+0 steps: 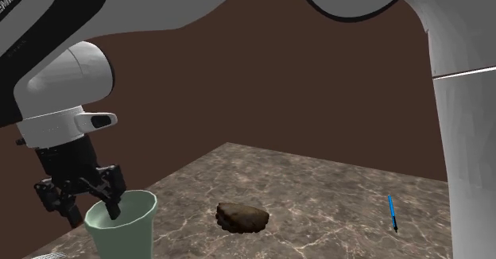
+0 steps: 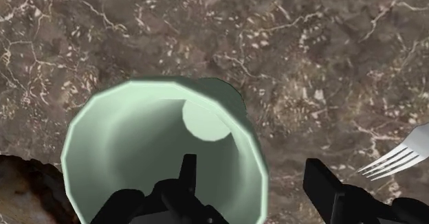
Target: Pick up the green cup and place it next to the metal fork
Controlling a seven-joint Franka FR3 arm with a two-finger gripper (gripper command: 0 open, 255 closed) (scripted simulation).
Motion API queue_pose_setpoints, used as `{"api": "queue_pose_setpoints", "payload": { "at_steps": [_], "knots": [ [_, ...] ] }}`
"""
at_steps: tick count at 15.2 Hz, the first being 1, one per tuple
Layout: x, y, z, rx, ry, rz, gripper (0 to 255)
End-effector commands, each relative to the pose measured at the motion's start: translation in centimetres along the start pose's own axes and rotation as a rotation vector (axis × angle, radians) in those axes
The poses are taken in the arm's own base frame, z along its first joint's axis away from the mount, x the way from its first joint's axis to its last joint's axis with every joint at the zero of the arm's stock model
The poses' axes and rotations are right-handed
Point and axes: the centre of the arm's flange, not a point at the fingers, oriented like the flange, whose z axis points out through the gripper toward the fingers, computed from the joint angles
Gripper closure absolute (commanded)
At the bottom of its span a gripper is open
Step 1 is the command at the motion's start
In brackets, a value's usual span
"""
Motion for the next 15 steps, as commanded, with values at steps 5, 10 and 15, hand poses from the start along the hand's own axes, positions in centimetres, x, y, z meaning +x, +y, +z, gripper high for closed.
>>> {"api": "queue_pose_setpoints", "payload": {
  "at_steps": [5, 10, 15],
  "knots": [
    [0.0, 0.0, -1.3, 0.0, 0.0, 0.0, 0],
    [0.0, 0.0, -5.0, 0.0, 0.0, 0.0, 0],
    [0.0, 0.0, -5.0, 0.0, 0.0, 0.0, 0]
  ]
}}
